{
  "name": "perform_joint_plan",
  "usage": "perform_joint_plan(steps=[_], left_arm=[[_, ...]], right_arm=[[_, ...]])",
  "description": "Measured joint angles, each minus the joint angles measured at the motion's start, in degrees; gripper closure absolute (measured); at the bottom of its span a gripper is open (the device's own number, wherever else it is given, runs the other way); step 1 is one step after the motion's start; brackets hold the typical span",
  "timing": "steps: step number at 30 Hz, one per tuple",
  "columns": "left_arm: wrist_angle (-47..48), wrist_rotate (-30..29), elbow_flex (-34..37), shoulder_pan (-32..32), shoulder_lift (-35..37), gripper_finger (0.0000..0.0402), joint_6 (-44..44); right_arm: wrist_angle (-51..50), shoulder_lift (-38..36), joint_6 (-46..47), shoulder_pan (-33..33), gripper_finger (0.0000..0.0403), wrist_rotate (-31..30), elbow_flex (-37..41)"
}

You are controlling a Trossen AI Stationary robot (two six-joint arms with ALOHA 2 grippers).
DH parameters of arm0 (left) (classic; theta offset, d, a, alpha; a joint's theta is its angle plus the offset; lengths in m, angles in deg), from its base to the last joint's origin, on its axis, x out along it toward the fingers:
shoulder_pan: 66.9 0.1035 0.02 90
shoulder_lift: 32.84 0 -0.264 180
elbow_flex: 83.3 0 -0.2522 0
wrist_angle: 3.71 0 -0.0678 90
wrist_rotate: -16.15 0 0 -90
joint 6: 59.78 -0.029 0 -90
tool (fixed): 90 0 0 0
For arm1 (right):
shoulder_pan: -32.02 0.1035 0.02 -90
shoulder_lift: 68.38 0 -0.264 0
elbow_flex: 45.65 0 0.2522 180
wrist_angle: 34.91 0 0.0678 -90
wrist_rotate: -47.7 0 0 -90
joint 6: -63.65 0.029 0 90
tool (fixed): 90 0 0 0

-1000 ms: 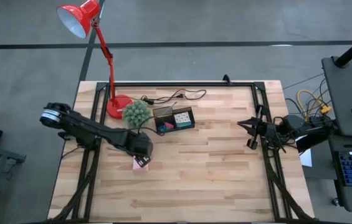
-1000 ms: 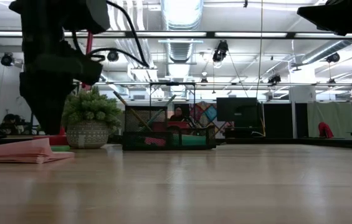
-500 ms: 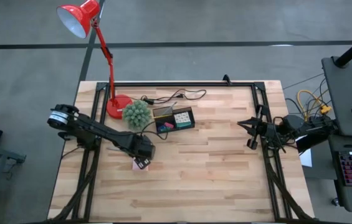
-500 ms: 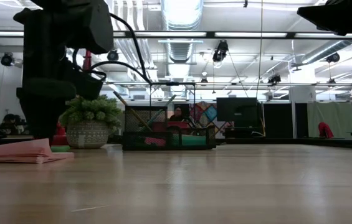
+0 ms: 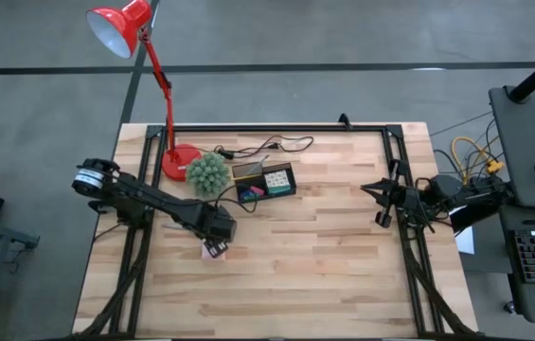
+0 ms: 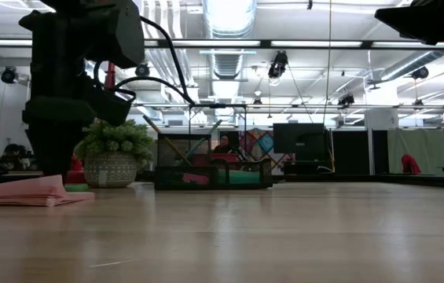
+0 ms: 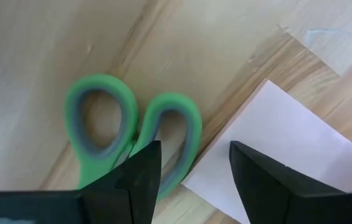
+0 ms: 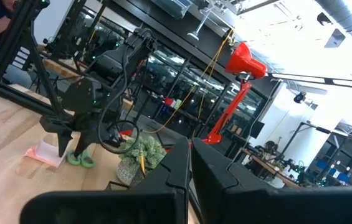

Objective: Pick and place office supplies into organizer
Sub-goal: Put the green scissors into the desk organizer

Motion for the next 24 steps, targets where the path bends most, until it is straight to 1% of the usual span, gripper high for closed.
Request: perform_joint_plan(steps=[5,14,24], left_arm=[[-0.01,0.13,0.02,0.35,0.00,0.0226,0.00],[-0.13,0.35,0.02,0.65,0.00,0.0226,-2.62],[-1.73,0.46,0.07,4.09,0.00,0.0226,-2.53]], right_arm=[[-0.02,0.00,-0.02,-0.02,0.0394,0.00,0.00],[-0.01,0.00,-0.04,-0.01,0.0394,0.00,0.00],[-0.01,0.00,-0.04,0.00,0.0394,0.00,0.00]])
